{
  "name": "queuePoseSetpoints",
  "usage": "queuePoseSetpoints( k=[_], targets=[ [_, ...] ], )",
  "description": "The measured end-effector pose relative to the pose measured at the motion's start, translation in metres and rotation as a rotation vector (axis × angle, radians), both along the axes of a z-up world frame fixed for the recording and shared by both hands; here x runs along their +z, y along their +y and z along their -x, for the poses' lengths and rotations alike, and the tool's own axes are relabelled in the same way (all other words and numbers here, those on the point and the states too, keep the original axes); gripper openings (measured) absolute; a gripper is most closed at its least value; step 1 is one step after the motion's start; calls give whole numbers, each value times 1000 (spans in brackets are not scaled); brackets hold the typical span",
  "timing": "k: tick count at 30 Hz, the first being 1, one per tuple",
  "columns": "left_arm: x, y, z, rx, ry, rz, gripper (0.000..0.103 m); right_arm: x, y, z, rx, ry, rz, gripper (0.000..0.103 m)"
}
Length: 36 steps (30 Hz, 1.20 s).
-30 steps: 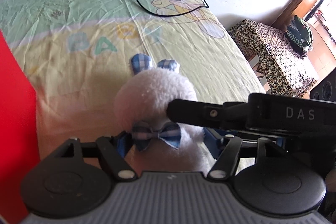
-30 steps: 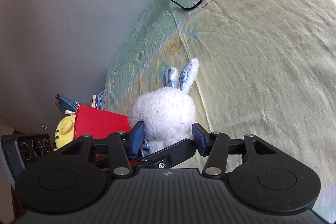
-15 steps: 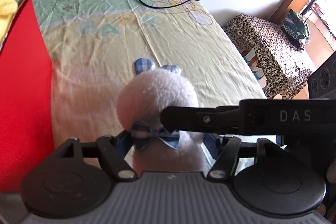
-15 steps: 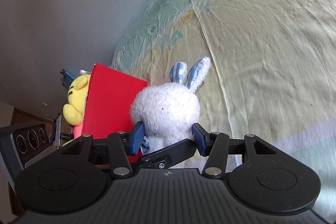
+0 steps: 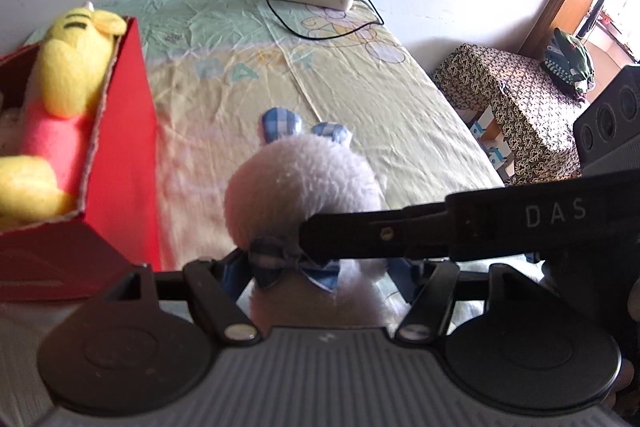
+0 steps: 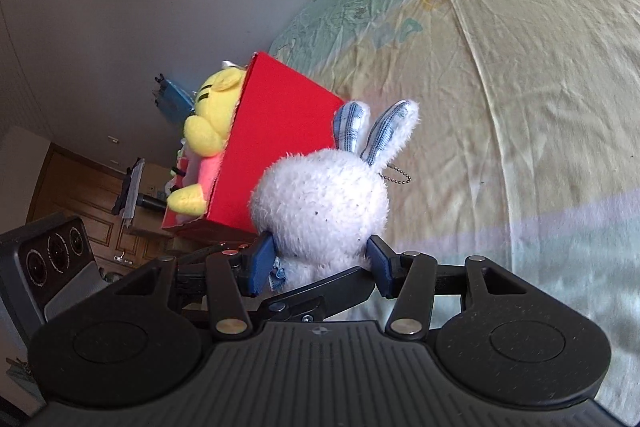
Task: Organize objects
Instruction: 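Carry the white bunny with the right gripper over the red box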
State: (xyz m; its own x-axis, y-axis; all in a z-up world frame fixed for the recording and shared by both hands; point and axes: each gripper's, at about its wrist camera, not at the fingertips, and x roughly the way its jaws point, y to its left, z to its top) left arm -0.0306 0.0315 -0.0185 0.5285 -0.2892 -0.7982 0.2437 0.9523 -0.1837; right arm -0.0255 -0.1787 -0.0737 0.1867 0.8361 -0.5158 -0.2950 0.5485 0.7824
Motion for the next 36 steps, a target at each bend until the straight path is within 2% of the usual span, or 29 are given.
queuePoseSetpoints(
  k=[6, 11, 22, 30, 36],
  targets=[
    [27, 17, 16, -19, -100, -2, 67, 31, 11, 14, 29, -95, -25, 54],
    [44, 39, 24, -57, -153, 28, 67, 52, 23, 24, 0, -150, -60, 53],
    [78, 104, 31, -77, -256, 49, 68, 88, 84, 44, -52, -287, -75, 53],
    [84, 158, 25, -44, -287, 47, 68, 90, 139, 42, -51, -355, -78, 53],
    [74, 190, 12, -26, -280, 38, 67, 81, 172, 33, -48, -367, -71, 53]
  ],
)
